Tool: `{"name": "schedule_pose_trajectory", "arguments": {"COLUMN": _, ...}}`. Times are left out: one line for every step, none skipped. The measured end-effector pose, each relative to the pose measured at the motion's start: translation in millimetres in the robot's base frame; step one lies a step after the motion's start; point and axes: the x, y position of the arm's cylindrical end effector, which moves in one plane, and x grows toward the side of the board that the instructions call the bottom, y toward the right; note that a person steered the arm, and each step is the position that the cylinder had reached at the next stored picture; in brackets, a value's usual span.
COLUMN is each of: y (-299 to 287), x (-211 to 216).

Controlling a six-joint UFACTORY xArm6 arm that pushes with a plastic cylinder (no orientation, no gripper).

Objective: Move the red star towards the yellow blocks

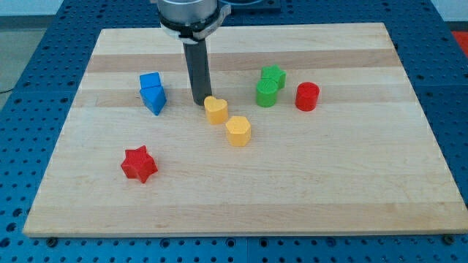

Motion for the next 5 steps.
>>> {"name": "schedule_pose_trajectory", "arguments": {"y": 0.1, "x": 19.7}}
{"name": "schedule_pose_trajectory", "arguments": {"y": 0.4, "x": 35.8}}
{"name": "schedule_pose_trajectory", "arguments": {"y": -0.2, "x": 44.6}}
{"name": "schedule_pose_trajectory", "arguments": {"y": -34.4, "x": 45.3}}
{"name": "schedule_pose_trajectory", "arguments": {"y": -101.3, "x": 45.5}}
